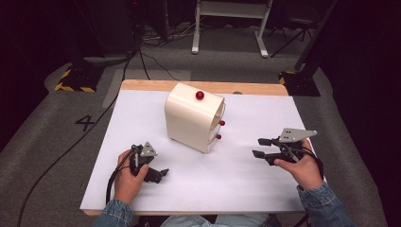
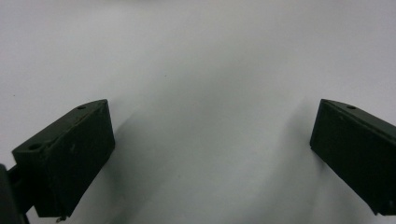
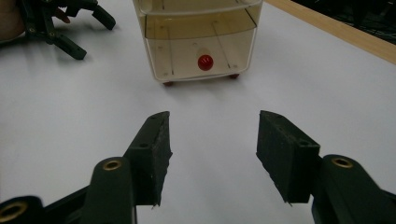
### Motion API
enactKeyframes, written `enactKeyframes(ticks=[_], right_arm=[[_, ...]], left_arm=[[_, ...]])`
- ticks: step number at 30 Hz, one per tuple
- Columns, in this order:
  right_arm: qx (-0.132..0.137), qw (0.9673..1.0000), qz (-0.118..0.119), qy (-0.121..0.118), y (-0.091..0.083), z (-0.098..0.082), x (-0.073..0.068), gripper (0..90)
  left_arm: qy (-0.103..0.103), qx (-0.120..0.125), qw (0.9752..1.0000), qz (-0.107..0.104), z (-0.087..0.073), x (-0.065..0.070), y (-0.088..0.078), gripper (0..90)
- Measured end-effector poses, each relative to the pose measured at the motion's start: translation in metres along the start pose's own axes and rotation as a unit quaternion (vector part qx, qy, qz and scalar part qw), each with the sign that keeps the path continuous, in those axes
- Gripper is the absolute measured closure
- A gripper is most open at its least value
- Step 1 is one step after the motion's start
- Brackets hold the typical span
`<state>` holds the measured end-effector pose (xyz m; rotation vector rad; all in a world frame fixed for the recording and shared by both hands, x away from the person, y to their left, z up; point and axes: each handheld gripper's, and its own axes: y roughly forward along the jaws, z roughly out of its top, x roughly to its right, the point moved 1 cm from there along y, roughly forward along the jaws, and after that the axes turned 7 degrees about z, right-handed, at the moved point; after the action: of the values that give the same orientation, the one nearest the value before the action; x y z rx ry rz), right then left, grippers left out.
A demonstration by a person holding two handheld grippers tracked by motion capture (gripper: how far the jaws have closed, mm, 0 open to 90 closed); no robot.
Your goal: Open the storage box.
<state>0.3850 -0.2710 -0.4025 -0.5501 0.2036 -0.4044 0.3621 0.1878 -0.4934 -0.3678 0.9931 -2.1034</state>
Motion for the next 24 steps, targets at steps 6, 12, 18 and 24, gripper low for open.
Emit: enactKeyframes(ticks=[6, 12, 18, 24], right_arm=[[0.000, 1.0000, 0.002, -0.006, 0.014, 0.012, 0.003, 45.8], [0.016, 0.9998, 0.008, -0.003, 0.024, 0.022, 0.013, 47.7], [0.024, 0.9994, 0.024, 0.007, 0.043, 0.025, 0.026, 50.8], [0.037, 0.9987, 0.035, 0.004, 0.064, 0.024, 0.039, 53.8]], left_arm=[[0.001, 0.000, 1.0000, 0.000, 0.000, 0.000, 0.000, 0.0], [0.001, -0.001, 1.0000, 0.000, 0.000, 0.000, 0.000, 0.0], [0.001, 0.000, 1.0000, 0.000, 0.000, 0.000, 0.000, 0.0], [0.001, -0.001, 1.0000, 0.000, 0.000, 0.000, 0.000, 0.0]])
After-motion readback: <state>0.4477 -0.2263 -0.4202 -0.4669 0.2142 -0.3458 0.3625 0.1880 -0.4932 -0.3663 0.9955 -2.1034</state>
